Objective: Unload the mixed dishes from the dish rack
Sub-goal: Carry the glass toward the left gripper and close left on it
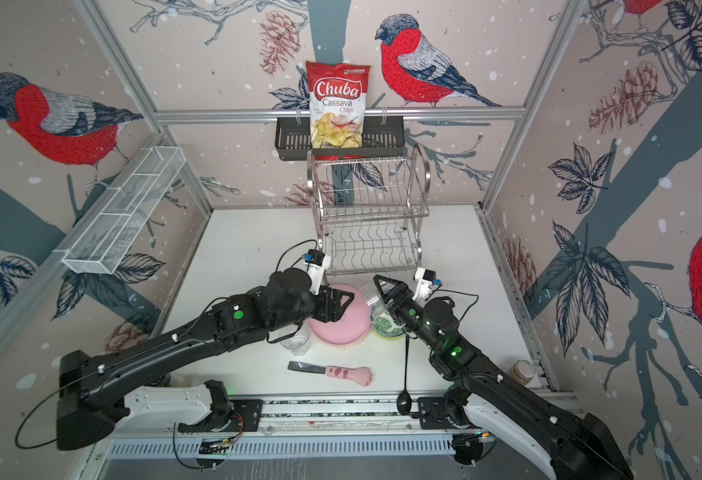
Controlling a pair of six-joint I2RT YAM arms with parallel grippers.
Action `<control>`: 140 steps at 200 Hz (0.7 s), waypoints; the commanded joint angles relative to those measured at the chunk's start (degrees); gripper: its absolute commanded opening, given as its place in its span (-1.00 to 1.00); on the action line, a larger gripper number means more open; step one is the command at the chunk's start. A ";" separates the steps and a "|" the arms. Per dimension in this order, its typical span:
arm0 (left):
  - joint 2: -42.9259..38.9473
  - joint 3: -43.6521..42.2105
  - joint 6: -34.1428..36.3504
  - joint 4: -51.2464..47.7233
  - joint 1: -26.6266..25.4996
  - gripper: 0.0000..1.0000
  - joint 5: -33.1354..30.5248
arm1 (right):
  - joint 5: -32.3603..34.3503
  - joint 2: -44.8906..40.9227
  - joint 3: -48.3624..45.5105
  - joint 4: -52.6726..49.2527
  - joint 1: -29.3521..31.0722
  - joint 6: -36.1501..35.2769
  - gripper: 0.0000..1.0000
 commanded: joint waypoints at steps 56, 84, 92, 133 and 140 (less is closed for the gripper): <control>9.74 5.45 2.23 9.01 -6.60 0.56 -0.20 | -2.86 0.36 -1.38 10.14 0.15 8.63 -1.00; 12.13 7.17 2.58 8.44 -6.69 0.40 -2.37 | -2.80 -0.22 -1.96 11.88 0.16 10.87 -1.00; 12.71 7.91 2.88 8.09 -6.69 0.36 -3.20 | -2.80 -0.31 -2.17 12.30 0.21 11.28 -1.00; 16.31 11.66 4.29 7.35 -6.69 0.07 -6.06 | -3.50 -0.13 -2.37 14.37 0.70 12.97 -1.00; 16.91 12.15 4.36 7.36 -6.69 0.00 -6.36 | -3.50 -0.13 -2.28 14.70 0.95 13.08 -1.00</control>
